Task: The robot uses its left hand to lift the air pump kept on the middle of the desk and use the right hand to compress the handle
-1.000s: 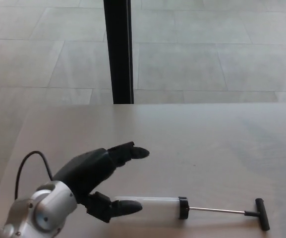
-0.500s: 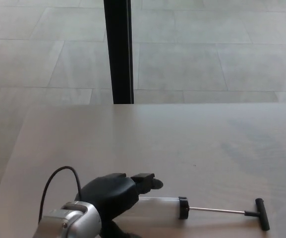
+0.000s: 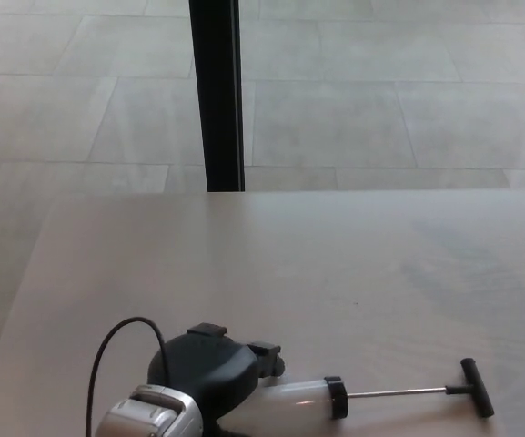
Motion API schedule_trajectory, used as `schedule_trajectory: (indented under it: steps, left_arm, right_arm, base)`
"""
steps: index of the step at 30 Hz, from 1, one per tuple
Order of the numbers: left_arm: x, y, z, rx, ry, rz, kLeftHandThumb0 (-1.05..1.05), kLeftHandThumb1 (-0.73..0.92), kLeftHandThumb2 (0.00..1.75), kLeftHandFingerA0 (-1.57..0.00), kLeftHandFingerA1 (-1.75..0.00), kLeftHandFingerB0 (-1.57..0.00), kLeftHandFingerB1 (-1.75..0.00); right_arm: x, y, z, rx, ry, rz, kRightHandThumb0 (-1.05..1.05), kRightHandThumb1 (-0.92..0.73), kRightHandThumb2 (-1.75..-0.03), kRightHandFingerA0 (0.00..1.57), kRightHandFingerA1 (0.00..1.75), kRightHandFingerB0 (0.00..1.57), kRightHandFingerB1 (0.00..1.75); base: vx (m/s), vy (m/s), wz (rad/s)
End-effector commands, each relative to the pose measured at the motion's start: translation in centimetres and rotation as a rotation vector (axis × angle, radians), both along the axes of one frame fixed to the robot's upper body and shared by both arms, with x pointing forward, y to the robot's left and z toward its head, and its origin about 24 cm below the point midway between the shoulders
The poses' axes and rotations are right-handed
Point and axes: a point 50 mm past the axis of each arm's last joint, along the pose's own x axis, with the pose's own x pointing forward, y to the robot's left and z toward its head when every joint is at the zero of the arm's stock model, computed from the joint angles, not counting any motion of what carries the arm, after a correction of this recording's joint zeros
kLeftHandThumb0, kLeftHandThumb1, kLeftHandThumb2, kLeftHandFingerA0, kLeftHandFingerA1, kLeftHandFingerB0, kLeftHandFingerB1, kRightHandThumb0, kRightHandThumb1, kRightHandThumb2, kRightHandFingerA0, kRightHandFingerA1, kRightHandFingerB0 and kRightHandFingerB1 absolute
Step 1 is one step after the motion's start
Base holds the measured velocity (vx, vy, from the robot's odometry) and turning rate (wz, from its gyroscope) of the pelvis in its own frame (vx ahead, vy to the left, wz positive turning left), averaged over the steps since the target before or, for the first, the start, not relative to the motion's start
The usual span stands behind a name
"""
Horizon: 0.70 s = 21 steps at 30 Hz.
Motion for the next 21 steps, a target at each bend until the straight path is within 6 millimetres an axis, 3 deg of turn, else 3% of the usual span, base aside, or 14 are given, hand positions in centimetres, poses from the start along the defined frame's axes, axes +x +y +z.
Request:
schedule_trajectory:
  steps: [1, 6, 10, 11, 12, 13, 14, 15, 16, 17, 18, 19, 20, 21]
  left_arm:
    - [0.5, 1.6, -1.2, 0.293, -0.470, 0.267, -0.61, 0.66, 0.60, -0.45, -0.93, -0.52, -0.57]
    - [0.5, 0.9, -1.8, 0.263, -0.481, 0.302, -0.59, 0.65, 0.59, -0.56, -1.07, -0.54, -0.69]
    - [0.4, 0.5, -2.6, 0.276, -0.468, 0.321, -0.59, 0.65, 0.59, -0.64, -1.02, -0.44, -0.49]
    - [0.2, 0.2, -3.0, 0.285, -0.428, 0.323, -0.67, 0.48, 0.89, -0.71, -0.99, -0.29, -0.53]
    - [0.2, 0.3, -2.9, 0.287, -0.434, 0.326, -0.67, 0.48, 0.89, -0.71, -0.99, -0.29, -0.53]
    - [0.2, 0.0, -3.1, 0.284, -0.400, 0.322, -0.57, 0.65, 0.59, -0.68, -1.15, -0.27, -0.41]
    - [0.2, -0.2, -3.1, 0.291, -0.387, 0.314, -0.58, 0.65, 0.58, -0.74, -1.12, -0.23, -0.40]
    - [0.2, -0.4, -3.2, 0.294, -0.375, 0.308, -0.49, 0.44, 0.93, -0.80, -1.05, -0.08, -0.49]
    - [0.2, -0.5, -3.2, 0.297, -0.363, 0.304, -0.49, 0.44, 0.93, -0.80, -1.05, -0.08, -0.49]
    - [0.1, -0.7, -3.3, 0.289, -0.352, 0.295, -0.55, 0.63, 0.59, -0.80, -1.22, -0.20, -0.39]
    - [0.0, -1.0, -3.6, 0.275, -0.337, 0.278, -0.53, 0.52, 0.83, -0.94, -1.16, -0.20, -0.49]
    - [-0.2, -1.2, -3.8, 0.250, -0.306, 0.266, -0.30, 0.62, 0.62, -0.90, -1.42, -0.32, -0.43]
    - [-0.3, -1.4, -4.2, 0.230, -0.260, 0.251, -0.27, 0.60, 0.62, -0.88, -1.45, -0.42, -0.47]
    - [-0.4, -1.4, -4.3, 0.245, -0.245, 0.243, -0.27, 0.60, 0.62, -0.88, -1.45, -0.42, -0.47]
  right_arm:
    - [0.6, 1.0, 2.2, 0.059, -0.060, -0.078, -0.55, -0.73, -0.62, 0.46, 0.59, 0.55, 0.44]
    - [0.7, 1.2, 2.3, 0.055, -0.060, -0.081, -0.57, -0.72, -0.62, 0.44, 0.54, 0.57, 0.45]
    - [0.7, 1.2, 2.4, 0.065, -0.055, -0.091, -0.59, -0.71, -0.61, 0.43, 0.56, 0.58, 0.45]
    - [0.6, 1.1, 2.4, 0.061, -0.047, -0.101, -0.58, -0.71, -0.61, 0.43, 0.54, 0.58, 0.45]
    - [0.7, 1.2, 2.5, 0.062, -0.049, -0.100, -0.58, -0.71, -0.61, 0.43, 0.54, 0.58, 0.45]
    - [0.6, 1.2, 2.4, 0.068, -0.044, -0.103, -0.57, -0.70, -0.61, 0.43, 0.53, 0.58, 0.45]
    - [0.6, 1.2, 2.4, 0.069, -0.045, -0.104, -0.56, -0.70, -0.61, 0.44, 0.53, 0.58, 0.45]
    - [0.6, 1.3, 2.4, 0.070, -0.045, -0.104, -0.56, -0.70, -0.61, 0.43, 0.52, 0.58, 0.45]
    - [0.6, 1.3, 2.4, 0.071, -0.044, -0.103, -0.56, -0.70, -0.61, 0.43, 0.52, 0.58, 0.45]
    - [0.6, 1.4, 2.3, 0.077, -0.039, -0.106, -0.57, -0.70, -0.61, 0.44, 0.52, 0.59, 0.44]
    - [0.6, 1.4, 2.3, 0.075, -0.034, -0.110, -0.57, -0.70, -0.61, 0.44, 0.50, 0.59, 0.44]
    - [0.5, 1.5, 2.3, 0.075, -0.032, -0.114, -0.54, -0.70, -0.61, 0.44, 0.51, 0.60, 0.45]
    - [0.5, 1.4, 2.3, 0.073, -0.033, -0.119, -0.52, -0.71, -0.61, 0.45, 0.52, 0.59, 0.45]
    - [0.5, 1.5, 2.3, 0.069, -0.033, -0.124, -0.52, -0.71, -0.61, 0.45, 0.52, 0.59, 0.45]
  base:
    - [0.00, 0.000, 0.00]
    - [0.00, 0.000, 0.00]
    - [0.00, 0.000, 0.00]
    - [0.00, 0.000, 0.00]
    - [0.00, 0.000, 0.00]
    - [0.00, 0.000, 0.00]
    - [0.00, 0.000, 0.00]
    - [0.00, 0.000, 0.00]
    - [0.00, 0.000, 0.00]
    - [0.00, 0.000, 0.00]
    - [0.00, 0.000, 0.00]
    - [0.00, 0.000, 0.00]
    - [0.00, 0.000, 0.00]
    - [0.00, 0.000, 0.00]
